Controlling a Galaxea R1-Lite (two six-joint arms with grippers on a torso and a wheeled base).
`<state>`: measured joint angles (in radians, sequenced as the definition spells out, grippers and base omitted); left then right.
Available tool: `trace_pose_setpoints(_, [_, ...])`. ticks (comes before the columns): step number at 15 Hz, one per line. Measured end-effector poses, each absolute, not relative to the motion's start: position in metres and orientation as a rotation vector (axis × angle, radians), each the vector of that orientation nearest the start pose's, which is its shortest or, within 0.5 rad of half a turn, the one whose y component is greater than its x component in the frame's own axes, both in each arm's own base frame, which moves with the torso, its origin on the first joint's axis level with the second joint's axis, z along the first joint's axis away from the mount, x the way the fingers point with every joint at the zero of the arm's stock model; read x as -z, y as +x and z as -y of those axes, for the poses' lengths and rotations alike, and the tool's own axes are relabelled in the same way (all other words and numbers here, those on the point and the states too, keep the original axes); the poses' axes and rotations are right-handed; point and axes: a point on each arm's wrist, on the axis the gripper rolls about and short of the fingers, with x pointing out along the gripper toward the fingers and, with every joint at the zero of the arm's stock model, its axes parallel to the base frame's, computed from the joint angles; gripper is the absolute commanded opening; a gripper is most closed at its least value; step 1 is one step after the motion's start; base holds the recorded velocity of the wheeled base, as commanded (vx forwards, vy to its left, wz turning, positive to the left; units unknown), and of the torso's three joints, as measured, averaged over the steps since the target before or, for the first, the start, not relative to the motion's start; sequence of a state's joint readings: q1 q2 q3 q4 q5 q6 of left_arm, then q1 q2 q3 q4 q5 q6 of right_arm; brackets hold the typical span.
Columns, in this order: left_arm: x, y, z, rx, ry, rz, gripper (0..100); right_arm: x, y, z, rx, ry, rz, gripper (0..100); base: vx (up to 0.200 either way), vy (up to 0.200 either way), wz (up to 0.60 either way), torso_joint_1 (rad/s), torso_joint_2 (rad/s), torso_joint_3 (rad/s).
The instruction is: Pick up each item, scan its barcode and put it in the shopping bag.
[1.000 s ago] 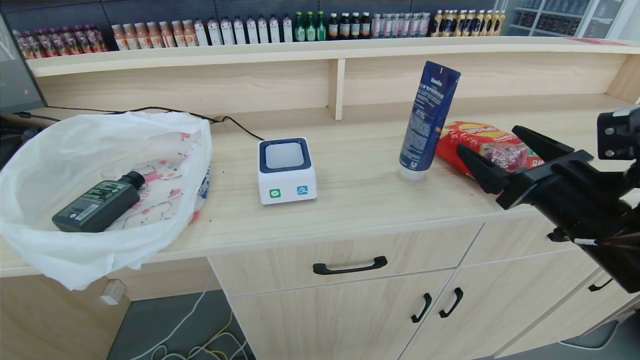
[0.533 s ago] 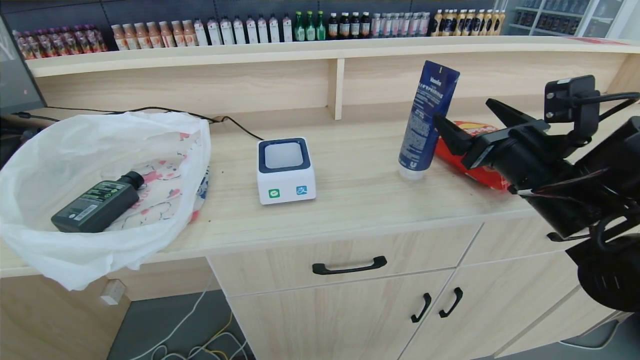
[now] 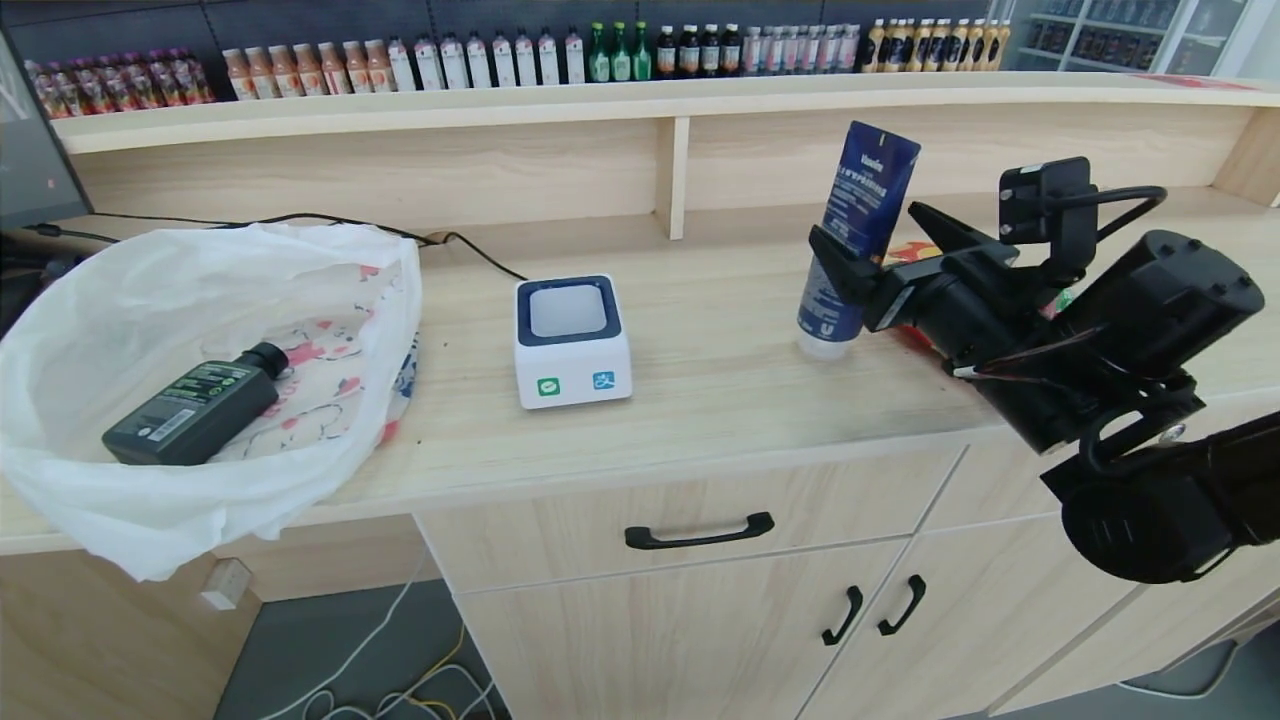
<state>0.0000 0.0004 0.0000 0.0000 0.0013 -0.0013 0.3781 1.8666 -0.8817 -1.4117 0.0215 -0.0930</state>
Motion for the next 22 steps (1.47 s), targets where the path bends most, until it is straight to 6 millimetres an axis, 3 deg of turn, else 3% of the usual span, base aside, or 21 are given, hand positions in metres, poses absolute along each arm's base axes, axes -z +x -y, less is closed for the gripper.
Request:
trace_pose_setpoints(5, [-0.075, -0.023, 0.0, -0.001, -0.001, 0.0, 100, -0.222, 0.332, -0.133, -0.352, 0.021, 0.44, 100, 0.0, 0.0, 0.0, 0.0, 0.0, 0.0])
trace_pose_setpoints(22, [-0.075, -0.023, 0.0, -0.001, -0.001, 0.0, 100, -0.195, 0.348, -0.14, -0.364, 0.039, 0.364, 100, 0.0, 0.0, 0.0, 0.0, 0.0, 0.0])
